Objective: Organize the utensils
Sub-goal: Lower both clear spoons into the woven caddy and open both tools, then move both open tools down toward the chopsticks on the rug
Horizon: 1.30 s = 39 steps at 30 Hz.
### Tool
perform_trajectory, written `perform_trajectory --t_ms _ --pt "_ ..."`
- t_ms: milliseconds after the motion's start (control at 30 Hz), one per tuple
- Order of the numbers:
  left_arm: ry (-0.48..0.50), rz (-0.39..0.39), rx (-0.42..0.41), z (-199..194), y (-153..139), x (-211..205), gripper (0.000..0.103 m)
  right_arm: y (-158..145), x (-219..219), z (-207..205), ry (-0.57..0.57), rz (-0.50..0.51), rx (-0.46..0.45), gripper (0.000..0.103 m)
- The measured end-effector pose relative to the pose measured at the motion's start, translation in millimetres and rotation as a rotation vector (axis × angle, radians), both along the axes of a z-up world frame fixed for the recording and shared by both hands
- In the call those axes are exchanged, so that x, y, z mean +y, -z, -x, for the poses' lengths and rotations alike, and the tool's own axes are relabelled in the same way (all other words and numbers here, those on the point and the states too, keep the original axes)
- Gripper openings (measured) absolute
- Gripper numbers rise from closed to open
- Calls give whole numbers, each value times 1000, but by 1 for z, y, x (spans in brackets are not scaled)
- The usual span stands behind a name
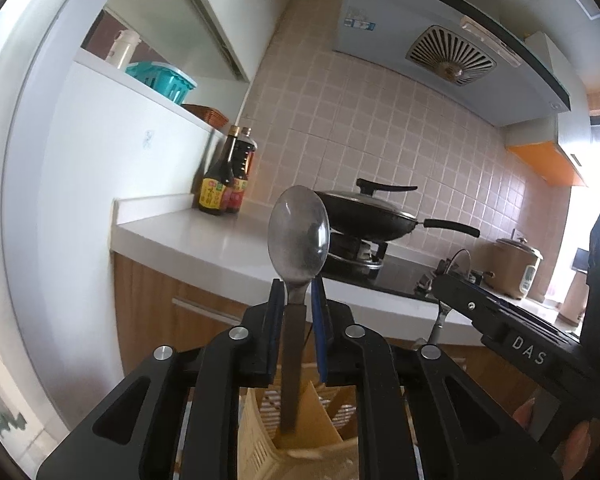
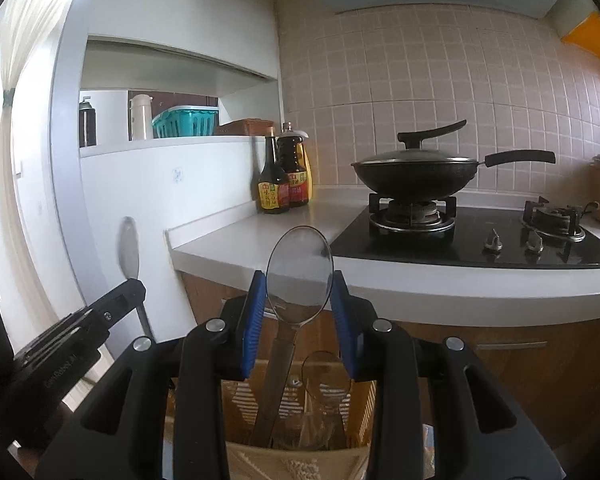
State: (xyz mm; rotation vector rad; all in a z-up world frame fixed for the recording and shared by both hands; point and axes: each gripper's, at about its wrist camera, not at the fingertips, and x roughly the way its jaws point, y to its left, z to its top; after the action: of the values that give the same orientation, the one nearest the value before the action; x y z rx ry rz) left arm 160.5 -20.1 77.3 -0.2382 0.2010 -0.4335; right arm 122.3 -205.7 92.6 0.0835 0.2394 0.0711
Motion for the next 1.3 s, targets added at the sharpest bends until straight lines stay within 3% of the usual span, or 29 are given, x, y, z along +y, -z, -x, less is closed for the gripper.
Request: perform_trajectory --t_ms 133,233,467,567,600,700,833,1000,1133,1300 --pt "40 -11 2 13 -10 5 21 -5 -1 12 -20 -4 9 32" --pt "69 3 18 23 -18 11 27 -10 -6 24 -45 -37 14 49" --pt "91 44 68 52 -39 35 28 -33 -11 64 -18 -8 50 49" --pt "96 34 97 71 -52 44 30 -45 -13 82 -24 4 111 49" --pt "113 18 117 77 -55 45 36 -47 -13 87 -31 8 143 49" --pt "220 -57 220 86 -53 38 43 -46 -13 95 -67 6 265 49" --pt "285 -204 398 90 -24 19 43 -21 -11 93 -137 -22 476 49" --pt "320 -272 604 84 35 6 43 34 -4 85 -194 -31 693 49" --pt "292 -336 730 79 86 -5 43 74 -9 79 -208 -55 796 40" --pt "296 -385 791 84 125 -19 43 105 -24 63 -204 -119 867 40"
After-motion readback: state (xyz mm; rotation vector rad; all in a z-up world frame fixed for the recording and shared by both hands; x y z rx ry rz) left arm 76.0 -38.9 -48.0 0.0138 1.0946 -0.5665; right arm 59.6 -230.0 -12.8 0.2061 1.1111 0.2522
